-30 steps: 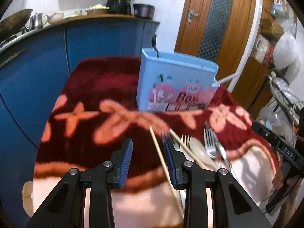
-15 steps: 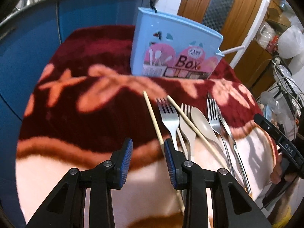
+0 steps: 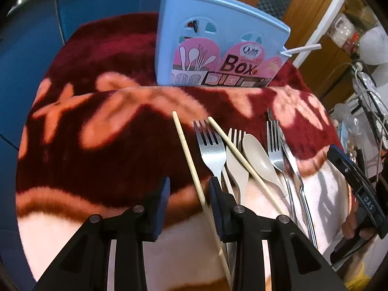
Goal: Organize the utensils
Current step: 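Move both open tools back to the remaining utensils on the blanket, then grasp a wooden chopstick with the left tool while the right tool grasps the silver knife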
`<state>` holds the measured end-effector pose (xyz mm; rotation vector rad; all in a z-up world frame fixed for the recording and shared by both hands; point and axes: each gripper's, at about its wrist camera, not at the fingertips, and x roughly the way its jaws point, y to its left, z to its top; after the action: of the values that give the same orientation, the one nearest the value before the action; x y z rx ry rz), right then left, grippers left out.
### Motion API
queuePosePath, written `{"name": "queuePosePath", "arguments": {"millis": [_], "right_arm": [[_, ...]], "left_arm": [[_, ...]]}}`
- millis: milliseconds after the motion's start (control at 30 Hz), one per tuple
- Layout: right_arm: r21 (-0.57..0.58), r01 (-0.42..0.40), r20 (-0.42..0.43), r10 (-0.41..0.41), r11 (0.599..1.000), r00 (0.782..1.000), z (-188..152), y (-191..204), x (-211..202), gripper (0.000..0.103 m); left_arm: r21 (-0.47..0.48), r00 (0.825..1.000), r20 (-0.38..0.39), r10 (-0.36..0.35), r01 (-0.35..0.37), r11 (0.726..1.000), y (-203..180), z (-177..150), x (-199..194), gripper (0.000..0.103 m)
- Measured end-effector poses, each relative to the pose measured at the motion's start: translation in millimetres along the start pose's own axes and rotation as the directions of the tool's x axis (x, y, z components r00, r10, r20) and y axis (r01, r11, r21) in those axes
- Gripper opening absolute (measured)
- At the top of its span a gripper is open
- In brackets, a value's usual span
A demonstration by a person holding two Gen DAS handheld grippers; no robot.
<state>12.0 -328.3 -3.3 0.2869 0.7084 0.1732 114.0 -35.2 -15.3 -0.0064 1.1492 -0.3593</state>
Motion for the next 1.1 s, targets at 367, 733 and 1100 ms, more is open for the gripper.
{"name": "queuePosePath", "arguments": {"millis": [367,733,1100], "right_arm": [[-0.025,0.003,-0.02,-0.003,1.0,1.0,0,7,-1,0.047],[-0.053,-0.015,-0.08,0.01,0.998,0.997,3,21,4,0.047],[-0.064,-0.07,-0.248,0.053,0.995,0.967,14,41,20,0.047]], "left_arm": [[-0.076,0.999,-0.024,-0.049,0.047,0.996,16,8,3,0.004],[-0.15,0.987,0.087,-0.136,0.148,0.978,38,-12,-15,0.004],[-0.128,0.967,0.226,-0.114,0.146,0.981,48,-22,-46,0.004]]}}
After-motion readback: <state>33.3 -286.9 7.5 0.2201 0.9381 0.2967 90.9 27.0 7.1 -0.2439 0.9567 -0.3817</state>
